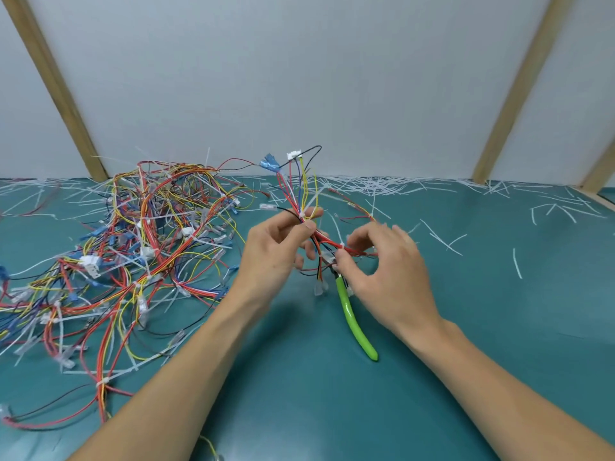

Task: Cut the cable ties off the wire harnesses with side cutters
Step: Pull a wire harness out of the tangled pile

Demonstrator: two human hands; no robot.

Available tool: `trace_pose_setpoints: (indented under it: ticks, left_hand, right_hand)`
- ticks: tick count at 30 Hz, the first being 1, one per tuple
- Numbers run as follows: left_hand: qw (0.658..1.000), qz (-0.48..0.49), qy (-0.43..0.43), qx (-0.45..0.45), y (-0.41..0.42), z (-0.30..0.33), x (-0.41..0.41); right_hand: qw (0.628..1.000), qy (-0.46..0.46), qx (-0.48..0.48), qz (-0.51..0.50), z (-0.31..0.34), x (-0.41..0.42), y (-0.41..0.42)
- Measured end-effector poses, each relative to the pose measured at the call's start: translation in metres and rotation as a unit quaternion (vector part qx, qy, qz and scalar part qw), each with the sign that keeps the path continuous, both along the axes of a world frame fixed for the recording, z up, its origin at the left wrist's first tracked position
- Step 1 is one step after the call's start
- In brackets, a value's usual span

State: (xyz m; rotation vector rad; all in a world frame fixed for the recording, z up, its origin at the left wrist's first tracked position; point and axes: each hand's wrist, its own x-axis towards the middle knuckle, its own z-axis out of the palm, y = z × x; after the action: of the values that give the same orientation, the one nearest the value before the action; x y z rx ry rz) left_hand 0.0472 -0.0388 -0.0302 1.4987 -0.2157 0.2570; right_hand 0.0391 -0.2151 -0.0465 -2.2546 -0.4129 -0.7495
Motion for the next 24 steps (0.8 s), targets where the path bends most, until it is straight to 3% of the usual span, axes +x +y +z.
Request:
trace_pose_setpoints:
  ticks: [6, 12, 16, 19, 24]
  left_hand:
    - [0.999, -0.004, -0.034, 0.018, 0.002, 0.006, -0.002]
    - [0.999, -0.015, -0.029, 0.040, -0.002, 0.003, -0.005]
    - [0.987, 0.020, -0.048, 0.152, -0.009, -0.007, -0.005]
    - [0.970, 0.119, -0.047, 0.205, -0.006, -0.013, -0.001]
    - [0.891, 0.216, -0.040, 0.398, -0.004, -0.015, -0.005]
  right_hand:
    - [0.997, 0.003, 0.014, 0.077, 0.000, 0.002, 0.001]
    - [0.993, -0.078, 0.084, 0.040, 0.002, 0.006, -0.005]
    - [0.989, -0.081, 0.126, 0.002, 0.006, 0.011, -0.014]
    - [0.984, -0.053, 0.169, -0.022, 0.007, 0.015, -0.017]
    - [0.967, -0.002, 0.248, -0.064, 0.007, 0.022, -0.018]
